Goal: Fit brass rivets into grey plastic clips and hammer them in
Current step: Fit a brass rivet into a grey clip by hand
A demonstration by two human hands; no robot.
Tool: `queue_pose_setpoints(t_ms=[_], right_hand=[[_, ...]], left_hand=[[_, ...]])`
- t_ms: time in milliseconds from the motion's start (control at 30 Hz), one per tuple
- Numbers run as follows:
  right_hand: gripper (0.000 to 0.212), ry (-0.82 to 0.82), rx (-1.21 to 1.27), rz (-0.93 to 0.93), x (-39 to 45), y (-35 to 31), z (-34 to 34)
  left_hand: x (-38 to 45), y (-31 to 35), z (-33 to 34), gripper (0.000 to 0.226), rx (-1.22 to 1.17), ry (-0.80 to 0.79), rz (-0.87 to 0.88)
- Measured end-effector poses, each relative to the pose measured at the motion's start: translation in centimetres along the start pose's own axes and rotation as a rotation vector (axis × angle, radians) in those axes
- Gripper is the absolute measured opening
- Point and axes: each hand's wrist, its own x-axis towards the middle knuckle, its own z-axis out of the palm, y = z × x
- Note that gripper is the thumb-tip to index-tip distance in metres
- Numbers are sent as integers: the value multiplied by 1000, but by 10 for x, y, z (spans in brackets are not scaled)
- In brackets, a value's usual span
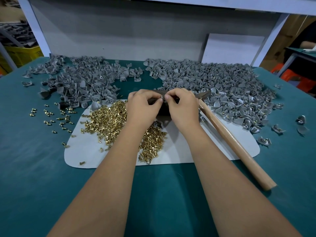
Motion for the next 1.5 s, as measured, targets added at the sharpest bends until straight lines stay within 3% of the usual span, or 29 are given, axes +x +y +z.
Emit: queue_pose_setpoints(t_ms=[467, 1267, 1500], right_hand=[[8, -21, 83, 34, 2, 3, -2], [10, -22, -11, 47, 2, 1, 2], [19, -28, 171, 75, -1, 3, -1]], left_hand=[[0, 0, -1, 10, -31, 3, -3], [-3, 0, 1, 12, -3, 0, -13], [0, -2, 2, 12, 9, -4, -4]])
